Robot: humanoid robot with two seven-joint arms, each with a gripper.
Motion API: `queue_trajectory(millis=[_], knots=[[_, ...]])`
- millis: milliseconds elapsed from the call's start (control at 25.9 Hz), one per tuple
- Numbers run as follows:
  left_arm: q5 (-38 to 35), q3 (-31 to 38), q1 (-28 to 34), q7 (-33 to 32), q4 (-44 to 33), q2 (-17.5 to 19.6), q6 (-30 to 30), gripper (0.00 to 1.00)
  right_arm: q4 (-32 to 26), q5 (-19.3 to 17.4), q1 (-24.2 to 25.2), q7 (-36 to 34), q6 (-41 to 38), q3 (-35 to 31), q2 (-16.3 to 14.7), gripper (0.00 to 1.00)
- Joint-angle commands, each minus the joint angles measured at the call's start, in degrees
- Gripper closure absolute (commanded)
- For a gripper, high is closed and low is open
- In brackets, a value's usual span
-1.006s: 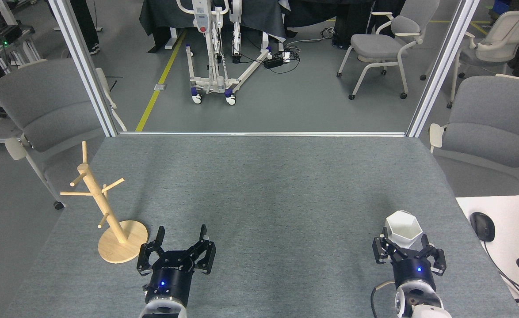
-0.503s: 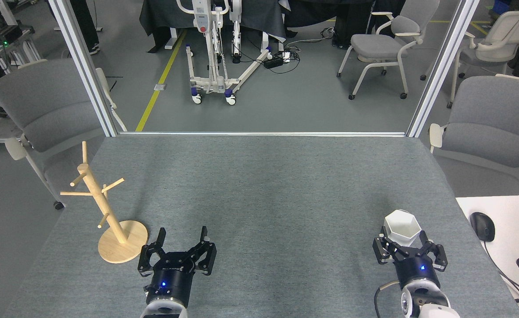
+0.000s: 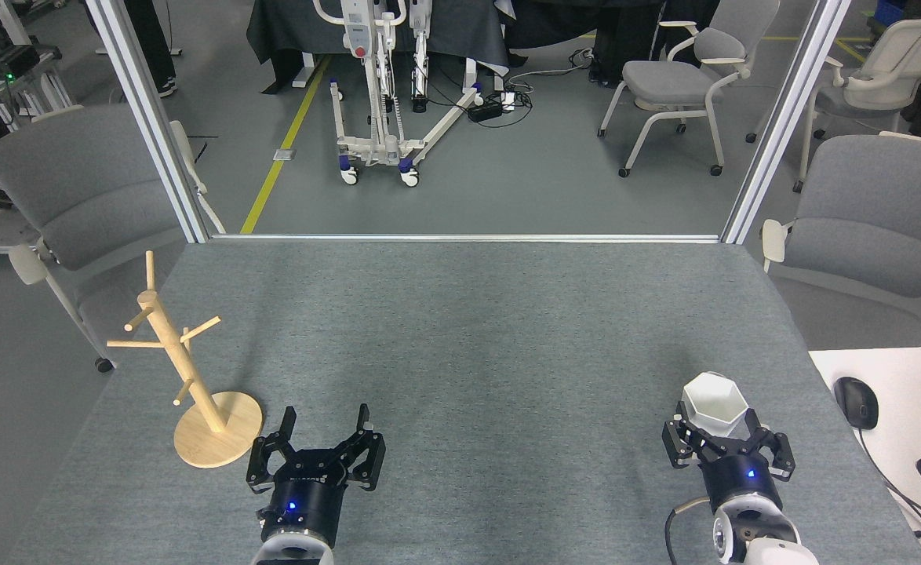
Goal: Hang cup on storage rack
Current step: 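Close the right gripper on the white cup rim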
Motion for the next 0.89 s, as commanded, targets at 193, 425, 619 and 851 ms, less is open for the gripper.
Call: queue_trajectory(millis=[193, 425, 619, 851], knots=[[0.00, 0.00, 0.08, 0.00, 0.08, 0.07, -0.09, 0.01, 0.00, -0.08, 0.00, -0.04, -0.08, -0.20, -0.88, 0.01], [0.00, 0.00, -0.01, 0.00, 1.14, 0.16, -0.09, 0.01, 0.00, -0.16, 0.00, -0.04, -0.17, -0.28, -1.58, 0.01], [0.00, 0.00, -0.18, 0.00, 1.58, 0.24, -0.09, 0.01, 0.09, -0.16, 0.17, -0.04, -0.08, -0.28, -1.67, 0.01], [0.00, 0.00, -0.27, 0.00, 2.28, 0.16, -0.09, 0.01, 0.97, -0.16, 0.00, -0.04, 0.18, -0.20, -2.81, 0.01]])
